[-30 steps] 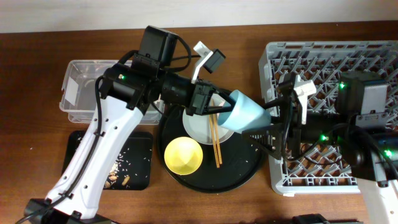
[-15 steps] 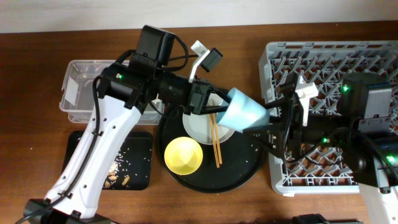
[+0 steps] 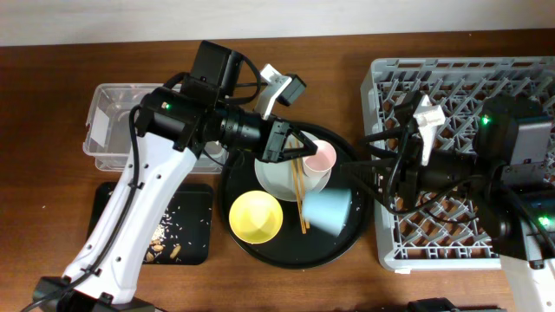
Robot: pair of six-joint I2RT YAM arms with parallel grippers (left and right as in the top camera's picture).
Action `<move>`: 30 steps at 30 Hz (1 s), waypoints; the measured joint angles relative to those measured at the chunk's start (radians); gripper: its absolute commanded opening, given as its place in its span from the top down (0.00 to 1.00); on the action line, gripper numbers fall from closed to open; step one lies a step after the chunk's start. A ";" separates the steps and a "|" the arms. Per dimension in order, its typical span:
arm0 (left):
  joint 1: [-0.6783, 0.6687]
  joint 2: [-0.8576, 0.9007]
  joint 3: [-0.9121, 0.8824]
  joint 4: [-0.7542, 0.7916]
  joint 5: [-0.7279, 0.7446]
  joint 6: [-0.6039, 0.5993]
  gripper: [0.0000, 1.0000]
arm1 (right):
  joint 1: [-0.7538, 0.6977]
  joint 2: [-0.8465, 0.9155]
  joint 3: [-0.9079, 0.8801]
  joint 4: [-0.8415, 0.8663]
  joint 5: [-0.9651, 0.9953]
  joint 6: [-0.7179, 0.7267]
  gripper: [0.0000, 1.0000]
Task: Sort waste into correct bins and load items into the dishwasher rack
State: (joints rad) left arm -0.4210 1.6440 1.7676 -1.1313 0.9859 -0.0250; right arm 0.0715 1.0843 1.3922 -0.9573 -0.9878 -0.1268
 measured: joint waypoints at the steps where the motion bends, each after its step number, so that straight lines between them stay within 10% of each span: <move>1: 0.000 0.000 0.000 0.008 -0.006 0.003 1.00 | 0.000 0.000 0.000 -0.004 0.003 0.000 0.30; 30: 0.016 0.035 -0.106 -0.256 -0.594 0.006 0.99 | 0.000 -0.001 0.000 -0.404 0.473 0.042 0.12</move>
State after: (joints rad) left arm -0.4053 1.6787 1.6619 -1.3872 0.3920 -0.0189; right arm 0.0715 1.0836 1.3922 -1.3609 -0.5144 -0.0853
